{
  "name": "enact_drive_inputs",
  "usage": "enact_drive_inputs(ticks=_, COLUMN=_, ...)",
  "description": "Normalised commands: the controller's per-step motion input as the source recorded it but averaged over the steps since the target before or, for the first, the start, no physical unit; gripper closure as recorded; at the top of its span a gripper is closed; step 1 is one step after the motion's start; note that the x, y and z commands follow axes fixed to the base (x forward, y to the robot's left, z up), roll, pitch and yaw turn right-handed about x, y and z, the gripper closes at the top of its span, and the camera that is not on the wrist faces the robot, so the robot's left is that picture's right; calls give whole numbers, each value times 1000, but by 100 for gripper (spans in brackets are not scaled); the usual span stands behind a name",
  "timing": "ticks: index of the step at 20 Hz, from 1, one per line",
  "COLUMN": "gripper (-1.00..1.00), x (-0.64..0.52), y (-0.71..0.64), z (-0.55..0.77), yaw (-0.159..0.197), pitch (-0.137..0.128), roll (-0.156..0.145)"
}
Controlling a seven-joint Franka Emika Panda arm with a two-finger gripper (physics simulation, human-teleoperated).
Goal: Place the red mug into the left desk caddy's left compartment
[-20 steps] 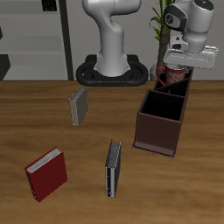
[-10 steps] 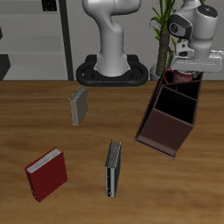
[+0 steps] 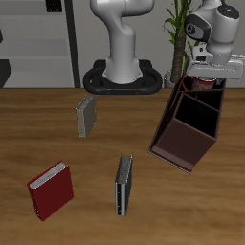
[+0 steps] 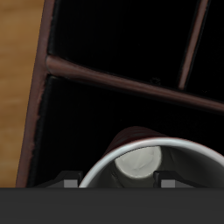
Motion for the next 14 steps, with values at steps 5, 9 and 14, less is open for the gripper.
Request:
enact_drive_inputs(ticks=5, gripper=-100, x=56, y=-103, z=131, yaw=-11, pitch=-4, roll=-5)
enact_drive_inputs(ticks=9, gripper=-100, x=11, y=-127, z=190, yaw=-21, pitch=-10, roll=1)
enact_drive_inputs(ticks=14, gripper=-100, x=-16, y=-78, z=146, yaw=-11, pitch=1, roll=11)
